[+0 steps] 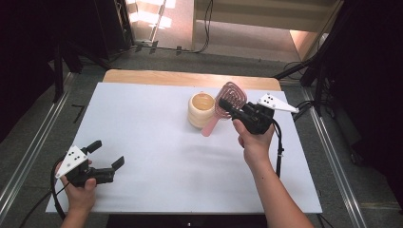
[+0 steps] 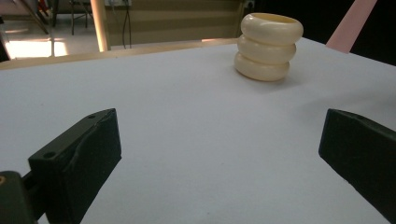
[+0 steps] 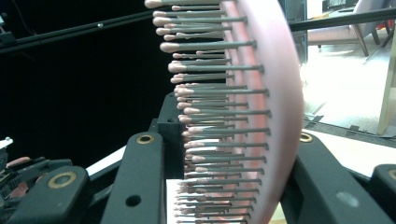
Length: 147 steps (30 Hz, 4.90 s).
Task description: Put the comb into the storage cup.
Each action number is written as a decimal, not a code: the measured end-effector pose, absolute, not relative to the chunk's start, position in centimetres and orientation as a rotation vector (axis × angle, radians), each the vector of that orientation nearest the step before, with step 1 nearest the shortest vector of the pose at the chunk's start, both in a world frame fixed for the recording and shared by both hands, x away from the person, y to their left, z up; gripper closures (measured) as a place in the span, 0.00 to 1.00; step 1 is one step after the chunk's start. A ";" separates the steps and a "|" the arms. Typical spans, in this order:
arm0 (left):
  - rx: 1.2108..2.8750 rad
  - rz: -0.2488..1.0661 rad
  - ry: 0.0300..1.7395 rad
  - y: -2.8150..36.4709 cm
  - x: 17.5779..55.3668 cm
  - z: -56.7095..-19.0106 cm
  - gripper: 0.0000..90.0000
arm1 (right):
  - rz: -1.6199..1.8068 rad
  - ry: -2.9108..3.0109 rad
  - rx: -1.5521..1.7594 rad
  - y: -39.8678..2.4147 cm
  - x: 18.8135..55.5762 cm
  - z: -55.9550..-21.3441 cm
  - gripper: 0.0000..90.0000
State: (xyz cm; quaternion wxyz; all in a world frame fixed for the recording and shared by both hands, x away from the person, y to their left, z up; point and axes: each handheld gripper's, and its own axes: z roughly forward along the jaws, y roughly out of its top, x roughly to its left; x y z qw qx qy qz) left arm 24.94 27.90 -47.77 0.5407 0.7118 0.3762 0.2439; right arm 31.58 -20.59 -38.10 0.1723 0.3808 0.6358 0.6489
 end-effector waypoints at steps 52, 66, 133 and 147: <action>1.704 0.576 0.881 27.8 24.9 -47.8 0.00 | 1.821 1.743 1.066 -20.3 34.7 -35.1 0.69; 1.702 0.574 0.879 27.8 24.8 -47.7 0.00 | 1.816 1.730 1.074 -20.4 35.5 -34.7 0.69; 1.706 0.576 0.865 27.7 24.8 -47.8 0.00 | 1.683 1.757 1.129 -18.9 40.4 -37.6 0.69; 1.707 0.575 0.864 27.7 24.8 -47.8 0.00 | 1.666 1.772 1.154 -18.8 40.8 -39.2 0.69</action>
